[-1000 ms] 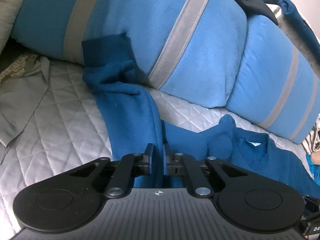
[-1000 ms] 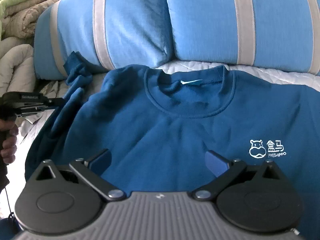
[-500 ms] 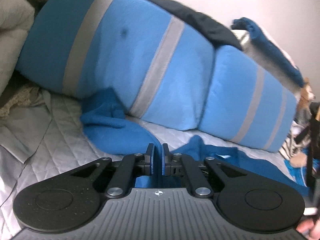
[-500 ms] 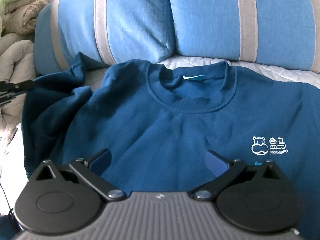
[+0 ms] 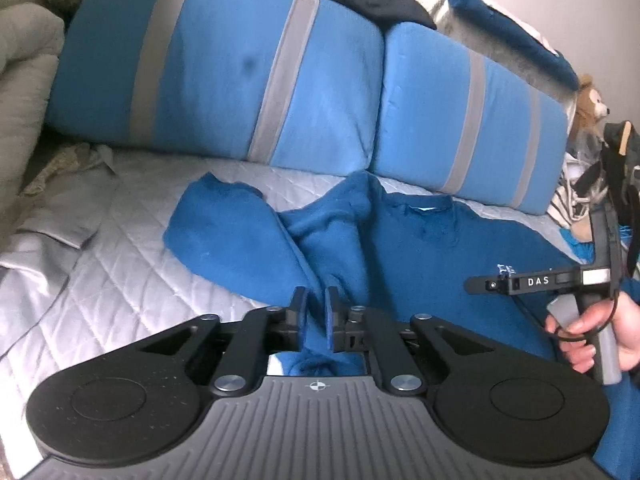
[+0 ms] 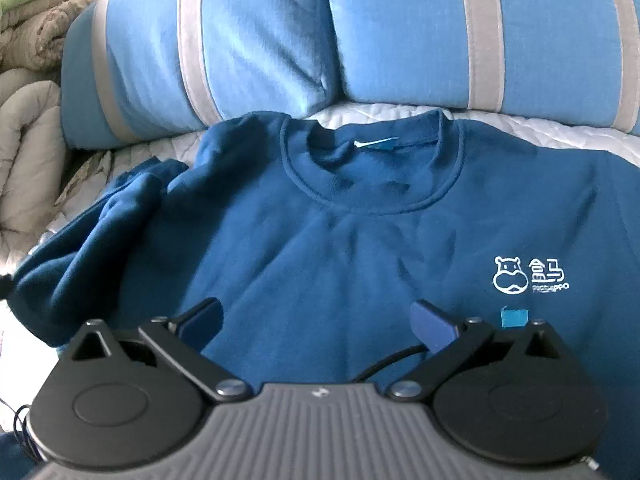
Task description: Fold clothes
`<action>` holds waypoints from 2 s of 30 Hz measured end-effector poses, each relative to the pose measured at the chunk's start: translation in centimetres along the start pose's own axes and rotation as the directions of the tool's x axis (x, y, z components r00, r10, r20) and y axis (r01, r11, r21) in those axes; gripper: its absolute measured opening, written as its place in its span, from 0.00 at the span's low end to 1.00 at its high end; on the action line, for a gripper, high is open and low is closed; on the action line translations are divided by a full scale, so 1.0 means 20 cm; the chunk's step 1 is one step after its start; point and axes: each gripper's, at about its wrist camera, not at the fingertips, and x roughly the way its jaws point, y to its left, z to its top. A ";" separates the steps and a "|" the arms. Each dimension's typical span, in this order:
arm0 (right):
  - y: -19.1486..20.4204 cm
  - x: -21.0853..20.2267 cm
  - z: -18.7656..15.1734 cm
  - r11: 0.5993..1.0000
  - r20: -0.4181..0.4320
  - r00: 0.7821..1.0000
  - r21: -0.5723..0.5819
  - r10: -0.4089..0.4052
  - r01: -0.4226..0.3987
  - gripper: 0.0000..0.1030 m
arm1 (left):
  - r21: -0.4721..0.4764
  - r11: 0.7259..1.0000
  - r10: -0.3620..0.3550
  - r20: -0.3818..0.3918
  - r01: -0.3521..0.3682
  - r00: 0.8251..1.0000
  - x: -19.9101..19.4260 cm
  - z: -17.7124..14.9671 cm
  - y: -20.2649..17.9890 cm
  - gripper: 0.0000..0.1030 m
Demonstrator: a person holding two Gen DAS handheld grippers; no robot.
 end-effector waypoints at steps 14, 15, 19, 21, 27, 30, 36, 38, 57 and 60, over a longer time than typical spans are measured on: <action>0.01 0.01 0.00 1.000 -0.017 1.000 -0.016 0.015 -0.015 1.00 | 0.078 0.994 0.079 -0.052 -0.075 0.996 0.36 0.35 -0.03 0.62; 0.01 0.02 0.00 1.000 -0.019 1.000 -0.016 0.018 -0.018 1.00 | 0.074 0.994 0.086 -0.073 -0.081 0.994 0.42 0.38 -0.01 0.62; 0.01 0.02 0.00 1.000 -0.032 0.999 -0.013 0.027 -0.027 1.00 | 0.025 0.995 0.101 -0.153 -0.098 0.983 0.59 0.45 0.05 0.62; 0.00 0.03 0.01 0.999 -0.037 0.999 -0.007 0.032 -0.032 1.00 | -0.001 0.995 0.100 -0.185 -0.102 0.978 0.66 0.48 0.08 0.62; -0.01 0.04 0.01 0.999 -0.049 0.998 0.010 0.047 -0.046 1.00 | -0.048 0.994 0.084 -0.274 -0.101 0.958 0.83 0.51 0.16 0.50; -0.01 0.05 0.01 0.998 -0.055 0.997 0.018 0.055 -0.055 1.00 | -0.067 0.991 0.089 -0.311 -0.115 0.946 0.90 0.49 0.19 0.46; -0.02 0.05 0.02 0.998 -0.060 0.996 0.028 0.064 -0.063 1.00 | -0.064 0.984 0.132 -0.354 -0.165 0.926 0.99 0.47 0.23 0.35; -0.02 0.05 0.02 0.998 -0.062 0.996 0.030 0.066 -0.064 1.00 | -0.052 0.982 0.150 -0.366 -0.181 0.919 1.01 0.46 0.23 0.22; -0.03 0.07 -0.02 0.992 -0.071 0.990 0.042 0.126 -0.123 1.00 | 0.128 0.950 0.280 0.062 -0.286 0.958 0.18 0.75 0.18 0.06; -0.01 0.03 -0.01 0.989 -0.043 0.988 0.016 0.149 -0.149 1.00 | 0.120 0.936 0.304 0.199 -0.331 0.932 -0.08 0.77 0.22 0.06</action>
